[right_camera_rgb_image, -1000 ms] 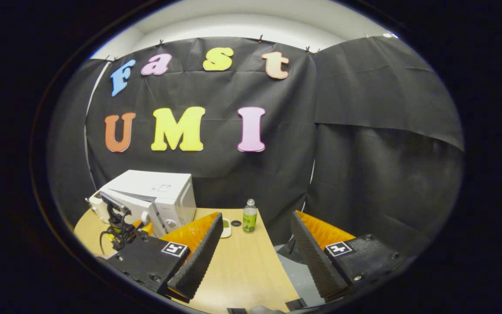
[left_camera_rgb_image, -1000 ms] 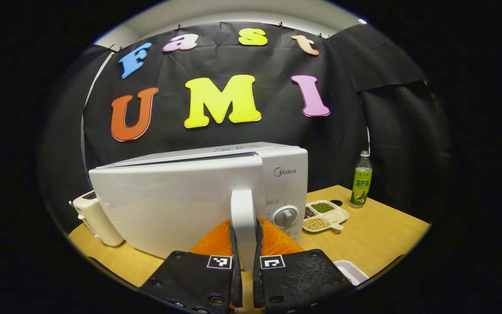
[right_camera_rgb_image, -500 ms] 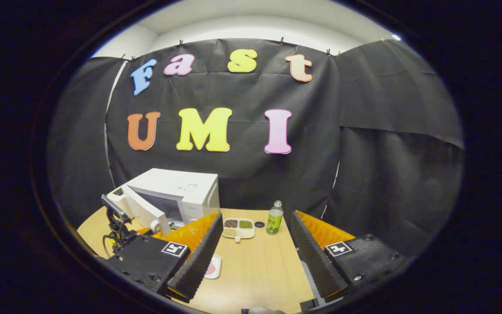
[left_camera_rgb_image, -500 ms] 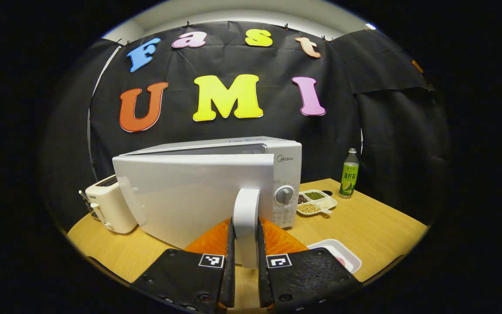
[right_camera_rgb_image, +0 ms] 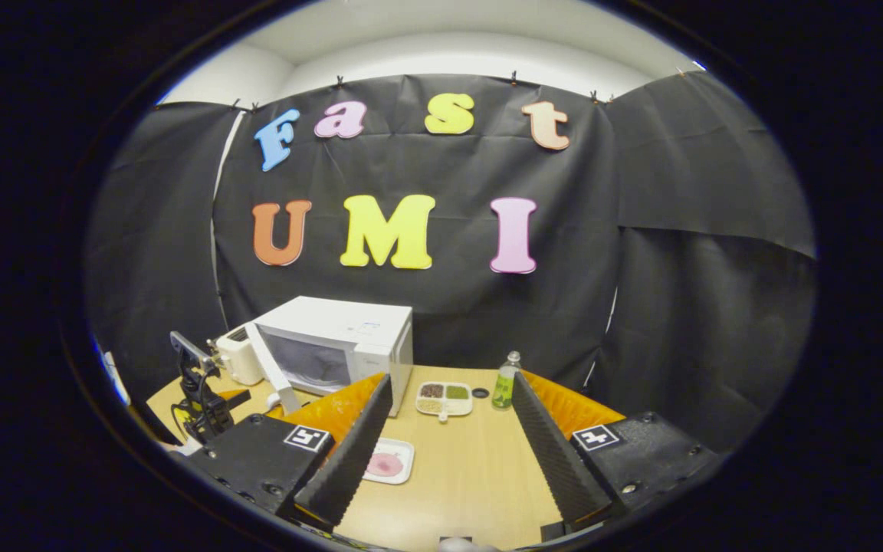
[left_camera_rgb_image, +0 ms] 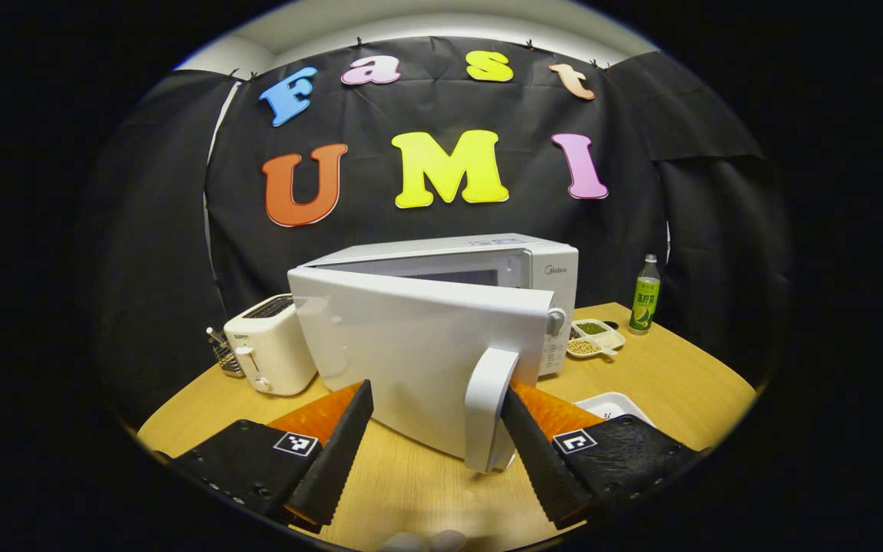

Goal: Open the microwave oven with the left hand, put the food in, and close the microwave oven.

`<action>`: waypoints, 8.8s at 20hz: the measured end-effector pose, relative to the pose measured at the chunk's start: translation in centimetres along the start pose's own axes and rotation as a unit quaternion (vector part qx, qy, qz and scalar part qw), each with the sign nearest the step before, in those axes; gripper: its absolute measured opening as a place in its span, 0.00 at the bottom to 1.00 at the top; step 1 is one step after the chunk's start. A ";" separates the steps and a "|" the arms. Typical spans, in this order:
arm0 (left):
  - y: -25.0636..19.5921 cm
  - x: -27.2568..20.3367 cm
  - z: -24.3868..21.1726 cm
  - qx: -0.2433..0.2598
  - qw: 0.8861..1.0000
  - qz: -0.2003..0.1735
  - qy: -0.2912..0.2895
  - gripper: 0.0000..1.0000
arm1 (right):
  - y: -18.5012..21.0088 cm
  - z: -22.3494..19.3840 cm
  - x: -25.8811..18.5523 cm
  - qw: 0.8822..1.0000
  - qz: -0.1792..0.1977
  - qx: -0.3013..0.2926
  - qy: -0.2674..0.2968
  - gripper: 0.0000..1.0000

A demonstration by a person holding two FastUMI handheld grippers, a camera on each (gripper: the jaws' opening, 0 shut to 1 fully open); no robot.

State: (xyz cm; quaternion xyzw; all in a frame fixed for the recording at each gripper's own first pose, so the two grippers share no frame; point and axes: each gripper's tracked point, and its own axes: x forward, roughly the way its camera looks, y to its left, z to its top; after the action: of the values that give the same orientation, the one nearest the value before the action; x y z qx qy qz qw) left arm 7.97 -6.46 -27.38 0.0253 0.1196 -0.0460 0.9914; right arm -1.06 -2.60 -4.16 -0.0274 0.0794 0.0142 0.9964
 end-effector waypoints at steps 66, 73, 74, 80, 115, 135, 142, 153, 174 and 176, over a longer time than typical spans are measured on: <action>1.2 -19.3 14.6 0.009 0.982 0.184 -0.045 0.95 | 7.4 -36.1 23.9 0.827 0.150 0.123 0.527 0.22; 1.1 -18.0 14.6 0.003 0.985 0.169 -0.047 0.95 | 7.5 -36.4 24.5 0.821 0.146 0.111 0.540 0.05; 1.3 -17.6 14.6 0.002 0.985 0.162 -0.050 0.95 | 7.5 -36.4 24.6 0.821 0.147 0.116 0.539 0.04; 3.4 -15.4 14.5 0.004 0.992 0.104 -0.071 0.95 | 7.5 -36.4 24.6 0.819 0.130 0.114 0.547 0.04; 18.1 -15.3 5.1 -0.003 0.996 0.088 -0.002 0.95 | 34.6 -27.1 35.1 0.779 0.048 0.612 0.130 0.03; 24.3 -12.4 3.2 -0.020 0.992 0.124 0.014 0.95 | 33.8 -22.4 42.8 0.840 -0.002 0.542 -0.007 0.52; 24.7 -14.0 6.5 0.002 0.991 0.131 -0.012 0.95 | 32.0 -16.7 36.1 0.945 0.050 0.323 -0.011 0.94; 24.6 -14.0 12.5 0.008 0.990 0.124 -0.065 0.95 | 19.3 -9.8 23.0 0.997 0.058 0.050 -0.001 1.00; 30.5 -11.6 3.1 -0.014 0.992 0.123 -0.030 0.13 | 9.7 -4.2 9.3 0.998 0.018 0.060 0.018 0.92; 30.4 -10.6 2.1 -0.023 0.993 0.111 -0.017 0.00 | 9.4 -4.4 9.2 0.998 0.016 0.063 0.022 1.00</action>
State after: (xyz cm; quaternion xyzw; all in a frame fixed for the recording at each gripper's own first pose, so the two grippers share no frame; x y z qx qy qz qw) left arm 1.13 24.57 -21.61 0.0145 0.1004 0.0665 0.9926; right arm 7.03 6.71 -10.49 0.0361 0.1026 0.0245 0.9938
